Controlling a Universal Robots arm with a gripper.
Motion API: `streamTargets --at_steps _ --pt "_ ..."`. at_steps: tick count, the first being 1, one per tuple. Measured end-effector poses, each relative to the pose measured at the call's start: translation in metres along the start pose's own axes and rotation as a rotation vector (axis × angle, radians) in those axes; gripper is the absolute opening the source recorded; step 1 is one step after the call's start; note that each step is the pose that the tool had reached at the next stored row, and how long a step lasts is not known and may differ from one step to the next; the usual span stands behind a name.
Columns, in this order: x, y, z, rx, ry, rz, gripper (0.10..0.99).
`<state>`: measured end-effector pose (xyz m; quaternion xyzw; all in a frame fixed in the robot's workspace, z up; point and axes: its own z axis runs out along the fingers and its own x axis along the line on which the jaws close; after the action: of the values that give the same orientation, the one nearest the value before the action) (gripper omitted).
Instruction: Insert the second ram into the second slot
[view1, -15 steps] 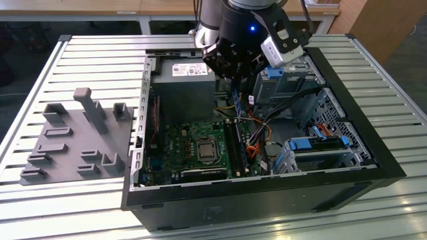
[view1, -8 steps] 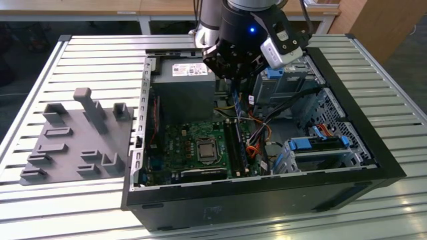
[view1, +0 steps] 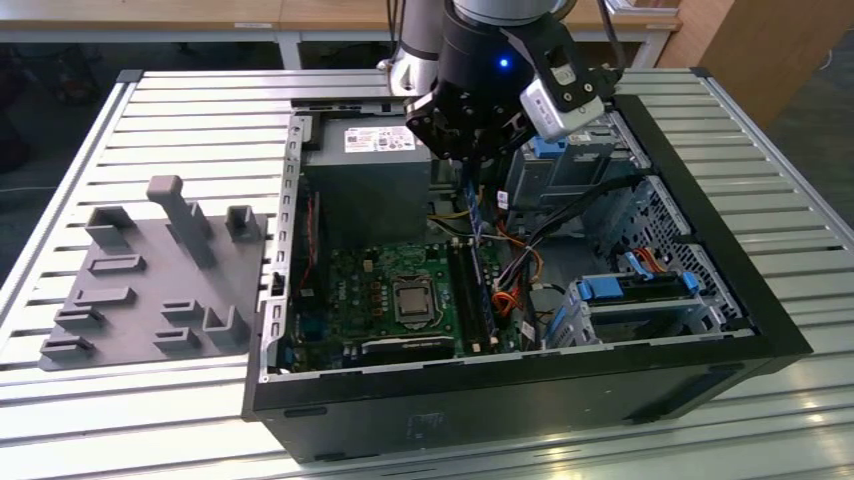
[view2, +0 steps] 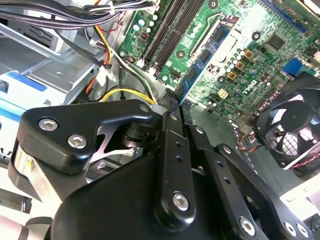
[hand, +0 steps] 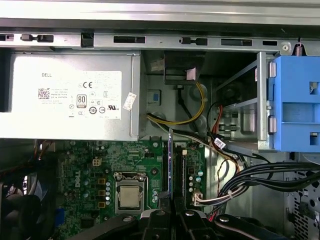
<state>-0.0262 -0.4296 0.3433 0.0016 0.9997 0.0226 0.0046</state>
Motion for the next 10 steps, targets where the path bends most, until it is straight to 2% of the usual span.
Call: streamTargets --at_steps 10 --pt "0.0000 -0.0001 0.0031 0.000 0.0000 0.000 0.137"
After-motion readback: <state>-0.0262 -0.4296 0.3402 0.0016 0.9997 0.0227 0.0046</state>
